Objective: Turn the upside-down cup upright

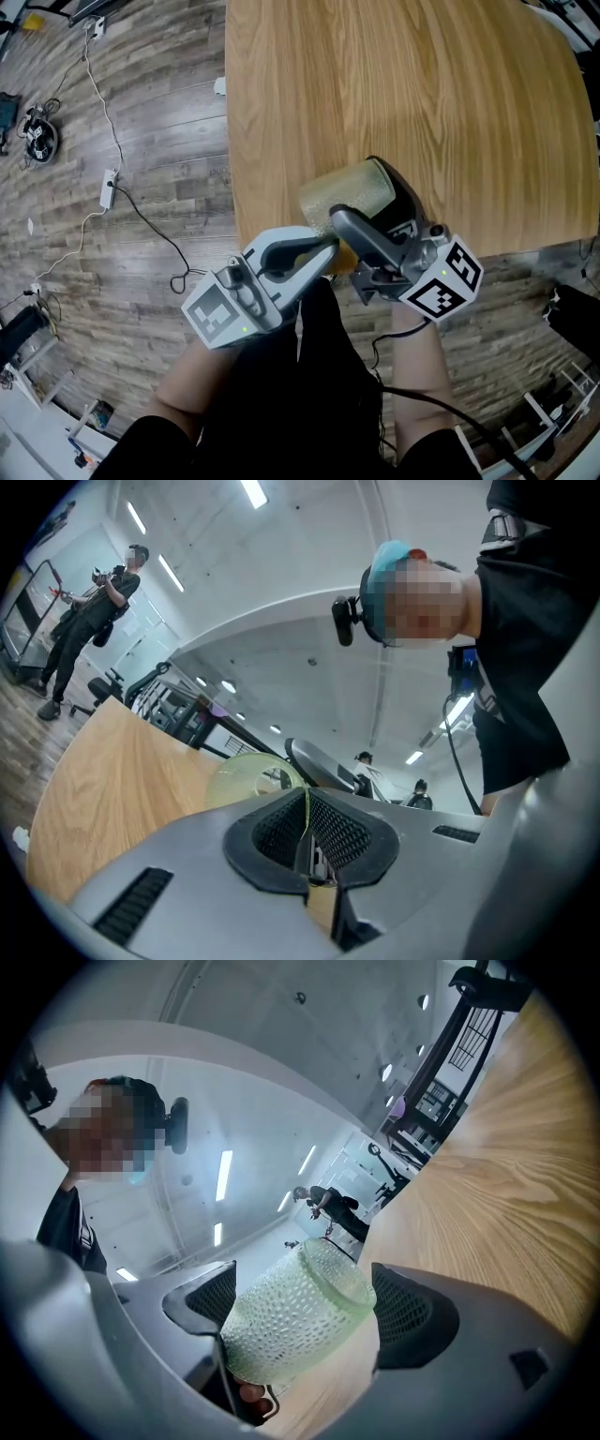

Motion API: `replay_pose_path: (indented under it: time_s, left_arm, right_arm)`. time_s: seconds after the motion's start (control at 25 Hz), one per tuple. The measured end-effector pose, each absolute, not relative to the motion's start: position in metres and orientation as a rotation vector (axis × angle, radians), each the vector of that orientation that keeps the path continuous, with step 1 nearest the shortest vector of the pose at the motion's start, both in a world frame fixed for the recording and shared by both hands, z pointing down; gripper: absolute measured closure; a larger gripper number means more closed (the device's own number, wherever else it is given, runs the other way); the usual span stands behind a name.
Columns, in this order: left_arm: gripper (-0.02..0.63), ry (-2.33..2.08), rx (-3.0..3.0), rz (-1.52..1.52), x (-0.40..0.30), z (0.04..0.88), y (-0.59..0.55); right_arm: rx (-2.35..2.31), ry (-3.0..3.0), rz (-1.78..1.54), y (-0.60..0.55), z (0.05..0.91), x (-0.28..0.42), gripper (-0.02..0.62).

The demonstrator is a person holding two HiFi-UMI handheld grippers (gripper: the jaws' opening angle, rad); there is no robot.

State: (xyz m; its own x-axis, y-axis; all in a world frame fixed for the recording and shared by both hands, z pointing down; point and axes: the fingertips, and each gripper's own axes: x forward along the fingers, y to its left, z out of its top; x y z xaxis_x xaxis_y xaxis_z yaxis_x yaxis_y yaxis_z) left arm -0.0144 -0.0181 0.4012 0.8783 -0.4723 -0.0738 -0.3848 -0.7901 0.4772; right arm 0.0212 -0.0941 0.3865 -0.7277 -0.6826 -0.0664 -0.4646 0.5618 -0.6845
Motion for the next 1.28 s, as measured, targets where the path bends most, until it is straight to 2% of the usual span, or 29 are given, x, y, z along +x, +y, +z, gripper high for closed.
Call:
replay_pose_path:
  time_s: [0.32, 0.48, 0.8, 1.28]
  left_arm:
    - [0.588, -0.662, 2.606, -0.223, -0.012, 0.394, -0.027]
    - [0.588, -0.710, 2.591, -0.154, -0.016, 0.402, -0.032]
    - [0.588, -0.827, 2.602, -0.044, -0.015, 0.417, -0.047]
    - [0.588, -1.067, 2.666, 0.136, -0.015, 0.418, -0.058]
  right_arm:
    - [-1.132, 2.384, -0.942, -0.104, 0.396, 0.057, 0.215]
    - [-1.337, 2.480, -0.802, -0.103, 0.400, 0.076, 0.216]
    - [-1.449, 2.694, -0.609, -0.093, 0.407, 0.062, 0.219]
    - [-1.544, 2.726, -0.553, -0.084, 0.403, 0.070, 0.237]
